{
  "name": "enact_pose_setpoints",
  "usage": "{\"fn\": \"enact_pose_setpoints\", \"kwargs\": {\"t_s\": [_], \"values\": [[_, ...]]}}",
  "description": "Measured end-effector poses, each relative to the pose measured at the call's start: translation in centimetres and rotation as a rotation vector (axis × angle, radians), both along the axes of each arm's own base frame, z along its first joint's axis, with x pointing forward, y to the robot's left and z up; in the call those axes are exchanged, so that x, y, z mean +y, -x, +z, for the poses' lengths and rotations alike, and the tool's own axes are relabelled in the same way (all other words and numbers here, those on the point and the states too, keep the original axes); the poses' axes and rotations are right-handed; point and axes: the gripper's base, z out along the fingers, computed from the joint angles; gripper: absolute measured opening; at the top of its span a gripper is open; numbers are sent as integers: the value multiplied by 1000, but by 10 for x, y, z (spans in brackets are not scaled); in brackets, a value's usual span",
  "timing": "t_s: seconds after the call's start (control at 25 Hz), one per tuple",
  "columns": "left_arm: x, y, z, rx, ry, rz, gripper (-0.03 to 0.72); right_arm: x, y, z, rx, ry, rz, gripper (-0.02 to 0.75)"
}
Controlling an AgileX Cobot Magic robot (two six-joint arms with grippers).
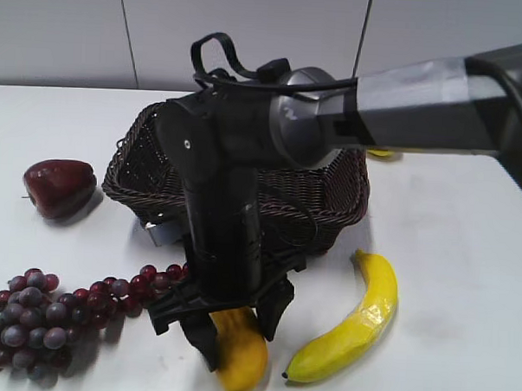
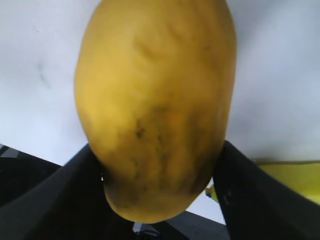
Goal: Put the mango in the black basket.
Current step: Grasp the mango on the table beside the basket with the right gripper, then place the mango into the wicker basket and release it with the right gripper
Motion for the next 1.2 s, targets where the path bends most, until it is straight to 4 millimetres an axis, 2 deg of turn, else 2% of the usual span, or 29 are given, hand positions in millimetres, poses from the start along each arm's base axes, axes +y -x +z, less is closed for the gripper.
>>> {"fn": "enact_pose_setpoints", "kwargs": {"t_s": [0.2, 0.32, 0.52, 0.76, 0.88, 1.0, 1.08, 1.2], "values": [[0, 0, 0, 0, 0, 0, 240, 2, -3, 2, -11, -1, 16, 509], [0, 0, 0, 0, 0, 0, 240, 5, -6, 15, -45, -30, 23, 509], [0, 0, 0, 0, 0, 0, 240, 6, -7, 62, -125, -134, 36, 509], [0, 0, 0, 0, 0, 0, 240, -7, -7, 126, -294, -211, 74, 509], [0, 0, 0, 0, 0, 0, 240, -15, -19, 157, -420, -231, 82, 509], [0, 0, 0, 0, 0, 0, 240, -26, -40, 176, -480, -264, 73, 509], [0, 0, 0, 0, 0, 0, 240, -38, -57, 182, -503, -270, 76, 509], [0, 0, 0, 0, 0, 0, 240, -55, -86, 176, -511, -251, 86, 509]]}}
